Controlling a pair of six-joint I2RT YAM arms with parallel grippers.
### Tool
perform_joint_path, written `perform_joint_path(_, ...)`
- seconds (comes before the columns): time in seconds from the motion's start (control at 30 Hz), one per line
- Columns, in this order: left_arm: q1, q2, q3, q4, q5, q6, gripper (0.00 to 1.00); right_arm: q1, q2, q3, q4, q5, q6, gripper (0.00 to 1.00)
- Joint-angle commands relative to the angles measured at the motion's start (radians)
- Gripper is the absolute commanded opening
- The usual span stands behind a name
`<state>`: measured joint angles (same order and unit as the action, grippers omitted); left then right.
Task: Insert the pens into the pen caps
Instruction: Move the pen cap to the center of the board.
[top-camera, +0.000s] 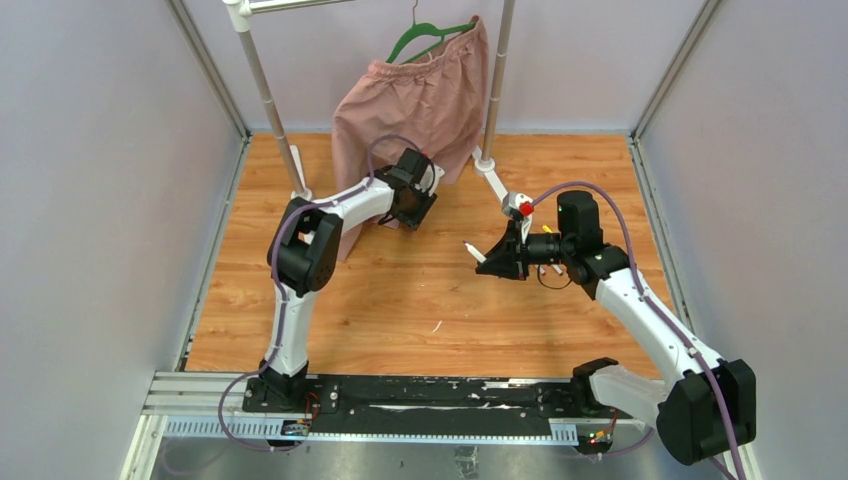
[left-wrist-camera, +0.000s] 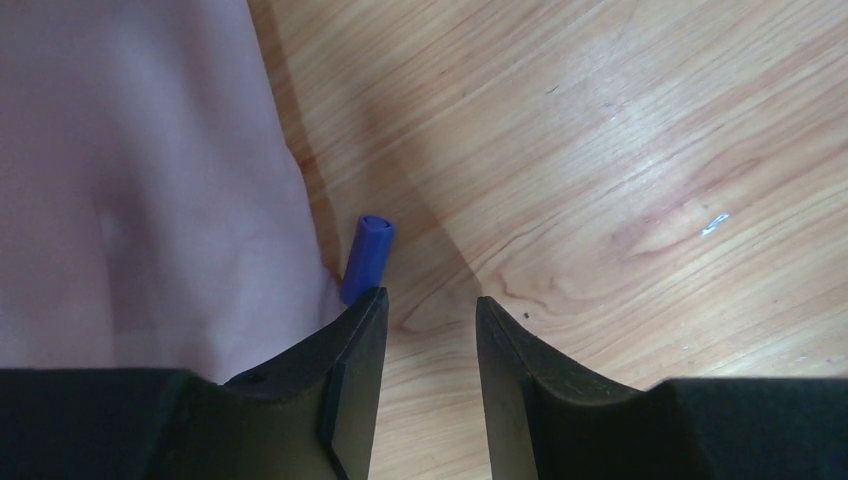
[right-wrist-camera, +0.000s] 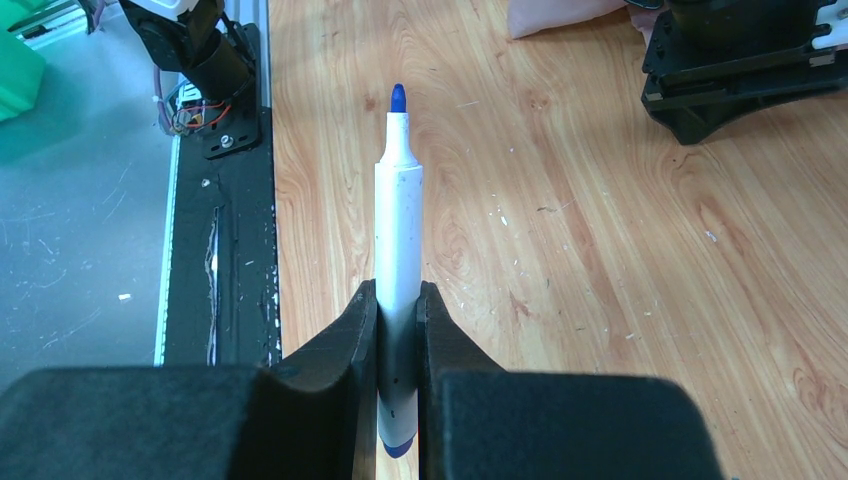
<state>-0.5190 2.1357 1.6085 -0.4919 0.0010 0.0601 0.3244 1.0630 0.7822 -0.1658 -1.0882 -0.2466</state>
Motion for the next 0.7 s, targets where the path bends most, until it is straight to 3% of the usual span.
perform_joint_path(0.0, 0.008, 0.013, 0.045, -0.074, -0.033, 0.051, 0.43, -0.017, 0.0, 0.029, -0.021, -0.001, -0.011, 0.0)
perform_joint_path(0.3, 0.01, 0.002, 0.047, -0.059, 0.016, 0.055, 0.41, -0.019, 0.004, 0.028, -0.02, -0.001, -0.011, 0.0)
perform_joint_path(0.67, 0.022, 0.019, 0.093, -0.062, -0.042, 0.084, 0.41, -0.021, 0.008, 0.028, -0.02, -0.004, -0.011, 0.0)
